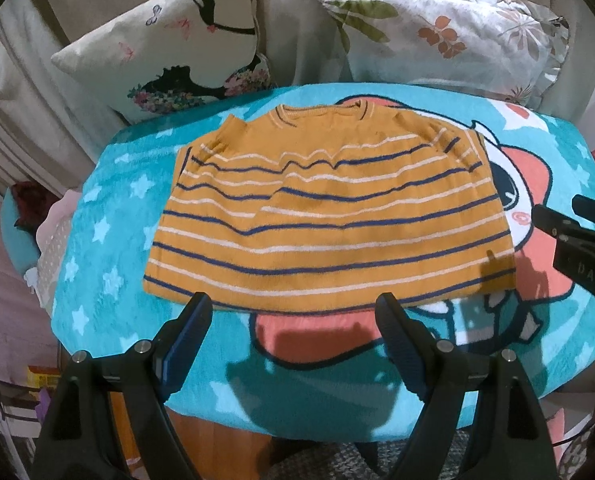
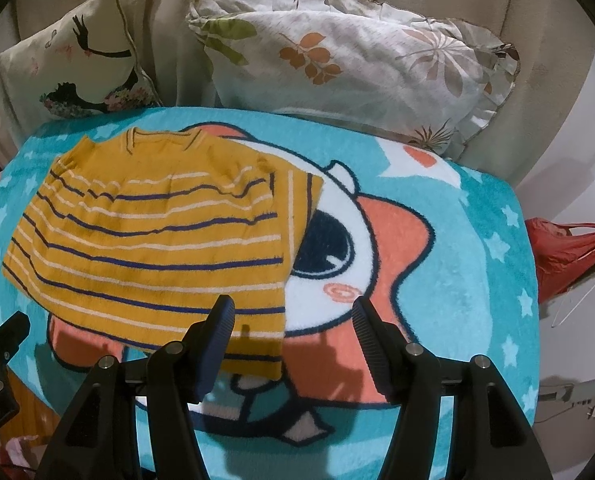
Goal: Fold small clothes
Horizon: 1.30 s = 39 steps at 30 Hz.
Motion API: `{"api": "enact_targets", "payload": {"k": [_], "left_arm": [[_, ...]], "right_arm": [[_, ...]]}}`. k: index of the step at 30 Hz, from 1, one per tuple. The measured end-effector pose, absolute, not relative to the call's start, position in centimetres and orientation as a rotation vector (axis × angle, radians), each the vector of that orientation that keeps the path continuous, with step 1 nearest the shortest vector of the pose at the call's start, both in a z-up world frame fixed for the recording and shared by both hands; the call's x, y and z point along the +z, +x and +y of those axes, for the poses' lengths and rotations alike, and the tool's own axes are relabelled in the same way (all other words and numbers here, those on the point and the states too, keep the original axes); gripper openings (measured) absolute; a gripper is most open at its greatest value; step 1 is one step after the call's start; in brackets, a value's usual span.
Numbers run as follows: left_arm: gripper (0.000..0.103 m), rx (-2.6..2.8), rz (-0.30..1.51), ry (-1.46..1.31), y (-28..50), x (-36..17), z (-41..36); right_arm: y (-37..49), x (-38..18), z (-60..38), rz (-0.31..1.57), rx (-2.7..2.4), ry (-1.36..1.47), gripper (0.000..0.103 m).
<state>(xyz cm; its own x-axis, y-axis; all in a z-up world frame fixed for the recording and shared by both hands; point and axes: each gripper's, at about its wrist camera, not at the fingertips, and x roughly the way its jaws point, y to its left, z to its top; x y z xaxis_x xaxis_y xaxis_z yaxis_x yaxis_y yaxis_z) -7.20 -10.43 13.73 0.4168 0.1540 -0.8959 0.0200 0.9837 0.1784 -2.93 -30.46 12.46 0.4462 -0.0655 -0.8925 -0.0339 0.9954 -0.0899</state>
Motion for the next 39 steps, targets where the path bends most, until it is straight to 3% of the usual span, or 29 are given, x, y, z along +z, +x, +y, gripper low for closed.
{"api": "enact_targets", "payload": {"k": [16, 30, 39], "left_arm": [[0.083, 0.065, 1.193, 0.106, -4.5, 11.5, -0.7], [0.083, 0.230, 1.275, -0.018, -2.1, 7.4, 18.4], [0.083, 0.236, 1.252, -0.066, -2.8, 8.2, 22.8]], "right_arm": [[-0.6, 11.8, -22.6, 1.152, -0.045, -0.136, 0.069], [4.1, 9.2, -4.6, 1.223, 0.125, -0.178, 0.069], [7.1, 5.4, 5.0, 1.275, 0.218, -0.236, 0.069]]}}
